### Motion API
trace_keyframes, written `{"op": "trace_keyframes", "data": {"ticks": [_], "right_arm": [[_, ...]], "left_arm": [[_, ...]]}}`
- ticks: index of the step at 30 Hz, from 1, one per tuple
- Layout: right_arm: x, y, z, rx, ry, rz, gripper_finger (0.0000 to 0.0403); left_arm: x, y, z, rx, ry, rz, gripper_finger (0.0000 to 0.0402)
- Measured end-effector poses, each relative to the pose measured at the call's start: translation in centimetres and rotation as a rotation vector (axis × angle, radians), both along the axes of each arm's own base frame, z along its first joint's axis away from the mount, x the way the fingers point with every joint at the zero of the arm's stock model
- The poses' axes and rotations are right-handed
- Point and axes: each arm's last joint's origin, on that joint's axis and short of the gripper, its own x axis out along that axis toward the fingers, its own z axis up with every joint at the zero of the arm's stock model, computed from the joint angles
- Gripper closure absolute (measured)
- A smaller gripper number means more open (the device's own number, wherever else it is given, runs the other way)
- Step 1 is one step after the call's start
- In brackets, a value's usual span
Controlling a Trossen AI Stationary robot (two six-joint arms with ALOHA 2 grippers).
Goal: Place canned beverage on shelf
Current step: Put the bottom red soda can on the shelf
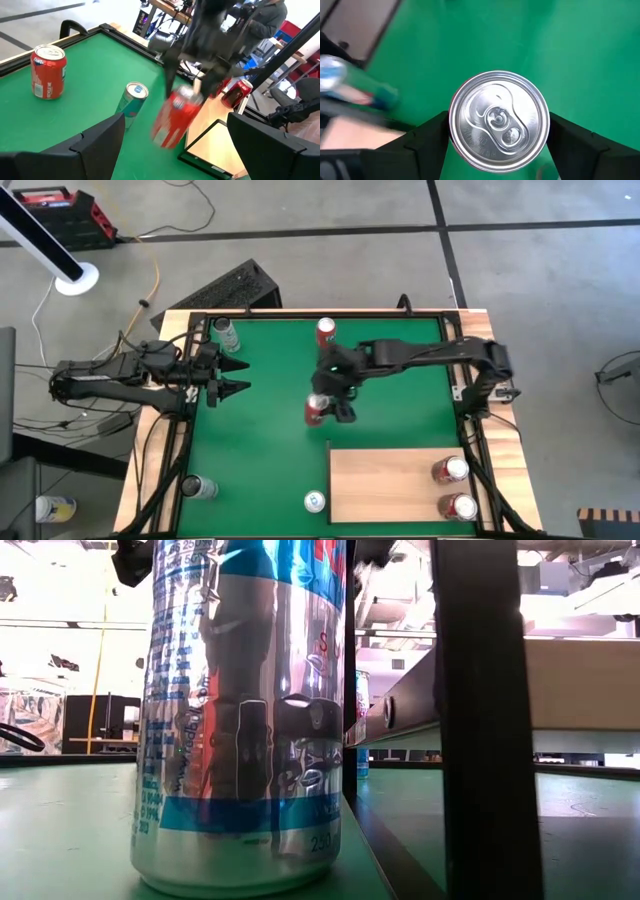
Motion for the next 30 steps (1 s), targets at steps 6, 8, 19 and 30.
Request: {"op": "trace_keyframes", "data": {"ticks": [6, 8, 19, 30], "right_arm": [[-6.7, 3.0, 5.8, 0.019, -0.006, -0.07, 0.0088], [-8.8, 4.6, 6.9, 0.017, 0.012, -0.113, 0.0088], [-16.7, 15.5, 6.6, 0.107, 0.197, -0.348, 0.0087], [-18.6, 24.0, 1.6, 0.131, 0.358, -0.502, 0.0086]], "left_arm": [[0.0, 0.0, 0.0, 0.0, 0.001, 0.0, 0.0068], [0.0, 0.0, 0.0, 0.001, 0.002, 0.003, 0.0068], [-0.1, 0.3, 0.1, 0.06, 0.001, 0.112, 0.0068], [-0.2, 0.7, 0.1, 0.113, 0.012, 0.244, 0.0068]]}}
